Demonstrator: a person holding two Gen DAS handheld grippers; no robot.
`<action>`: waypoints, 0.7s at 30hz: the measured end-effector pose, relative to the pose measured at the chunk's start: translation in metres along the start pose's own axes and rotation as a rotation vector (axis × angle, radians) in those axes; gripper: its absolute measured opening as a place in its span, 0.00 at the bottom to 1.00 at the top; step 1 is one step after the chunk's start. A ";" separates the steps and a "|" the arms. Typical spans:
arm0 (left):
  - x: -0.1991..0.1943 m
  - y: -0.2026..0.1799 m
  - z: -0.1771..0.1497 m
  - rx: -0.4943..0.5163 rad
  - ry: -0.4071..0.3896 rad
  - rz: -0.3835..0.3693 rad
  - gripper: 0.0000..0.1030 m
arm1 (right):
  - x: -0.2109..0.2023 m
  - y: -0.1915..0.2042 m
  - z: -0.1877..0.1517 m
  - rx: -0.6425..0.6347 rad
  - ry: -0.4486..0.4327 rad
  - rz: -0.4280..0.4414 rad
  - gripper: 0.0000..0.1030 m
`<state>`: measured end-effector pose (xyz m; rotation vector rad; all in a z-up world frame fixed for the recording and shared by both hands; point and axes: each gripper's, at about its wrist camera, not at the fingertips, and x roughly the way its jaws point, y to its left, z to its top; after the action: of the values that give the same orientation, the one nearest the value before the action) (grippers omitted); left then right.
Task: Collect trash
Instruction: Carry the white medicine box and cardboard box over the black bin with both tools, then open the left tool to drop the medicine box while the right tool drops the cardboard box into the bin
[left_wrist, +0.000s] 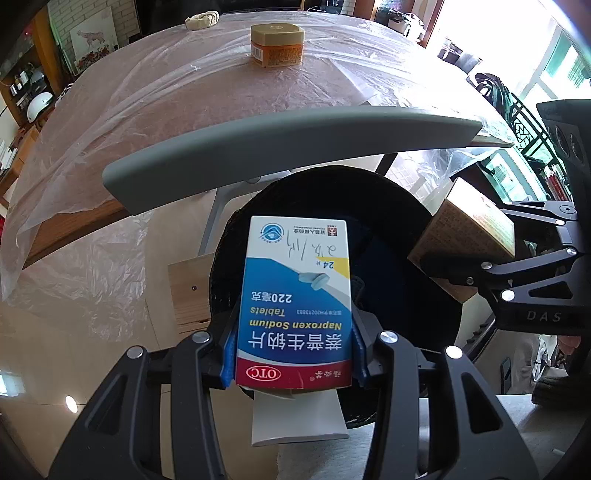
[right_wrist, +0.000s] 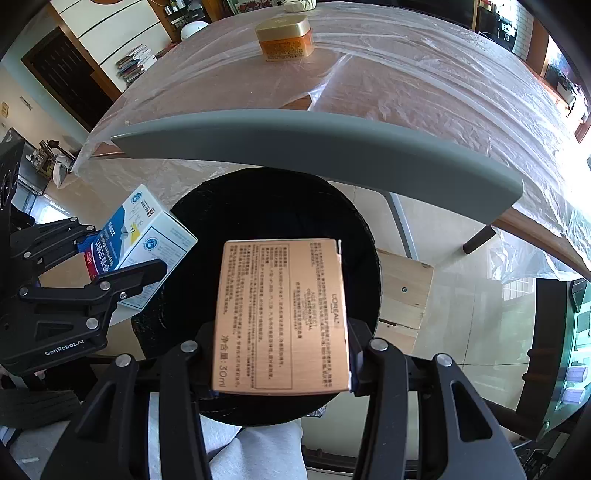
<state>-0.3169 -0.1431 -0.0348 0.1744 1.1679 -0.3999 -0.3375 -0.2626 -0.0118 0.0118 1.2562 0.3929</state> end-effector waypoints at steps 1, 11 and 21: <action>0.000 0.000 0.000 0.000 0.000 0.001 0.45 | 0.001 0.000 0.000 0.001 0.001 -0.002 0.44; 0.002 0.000 0.003 0.003 0.004 0.006 0.45 | 0.006 0.001 0.000 0.005 0.009 -0.006 0.44; 0.003 0.001 0.006 0.001 0.000 -0.015 0.46 | 0.006 -0.003 0.003 0.010 0.015 -0.008 0.46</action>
<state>-0.3111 -0.1450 -0.0352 0.1667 1.1699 -0.4143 -0.3323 -0.2633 -0.0170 0.0124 1.2731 0.3809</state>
